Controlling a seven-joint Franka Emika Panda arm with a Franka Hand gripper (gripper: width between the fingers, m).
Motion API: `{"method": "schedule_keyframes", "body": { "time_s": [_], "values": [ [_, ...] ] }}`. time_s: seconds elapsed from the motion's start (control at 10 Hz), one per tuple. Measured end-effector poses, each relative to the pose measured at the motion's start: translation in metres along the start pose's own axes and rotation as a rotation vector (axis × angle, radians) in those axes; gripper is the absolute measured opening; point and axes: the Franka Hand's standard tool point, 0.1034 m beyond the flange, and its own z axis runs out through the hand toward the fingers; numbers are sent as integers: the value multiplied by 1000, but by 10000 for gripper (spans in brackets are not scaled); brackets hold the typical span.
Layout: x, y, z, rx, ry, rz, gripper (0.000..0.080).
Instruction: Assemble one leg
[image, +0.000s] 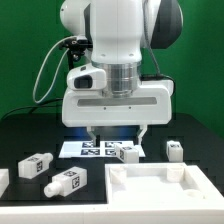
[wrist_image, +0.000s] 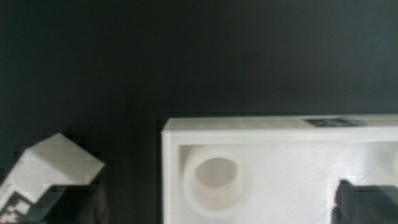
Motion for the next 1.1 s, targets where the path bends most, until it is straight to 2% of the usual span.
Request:
{"method": "schedule_keyframes", "body": {
  "time_s": [0.1,0.3,0.4,0.5,0.6,0.7,0.9,1.0,1.1],
  "values": [
    [2,0,1,-1,3,1,644],
    [-9,-5,3,8,-138,-6,648],
    [-15,-20,5,-8,-167,13,648],
    [-32,-40,10,-24,-235,4,648],
    [-44,-47,17,-31,-300,38,648],
    [-48,-41,21,-50,-355,130,648],
    [-51,-38,22,-58,-497,119,648],
    [-50,-40,25,-57,-529,80,648],
    [-57,-56,27,-39,-529,-14,648]
  ]
}}
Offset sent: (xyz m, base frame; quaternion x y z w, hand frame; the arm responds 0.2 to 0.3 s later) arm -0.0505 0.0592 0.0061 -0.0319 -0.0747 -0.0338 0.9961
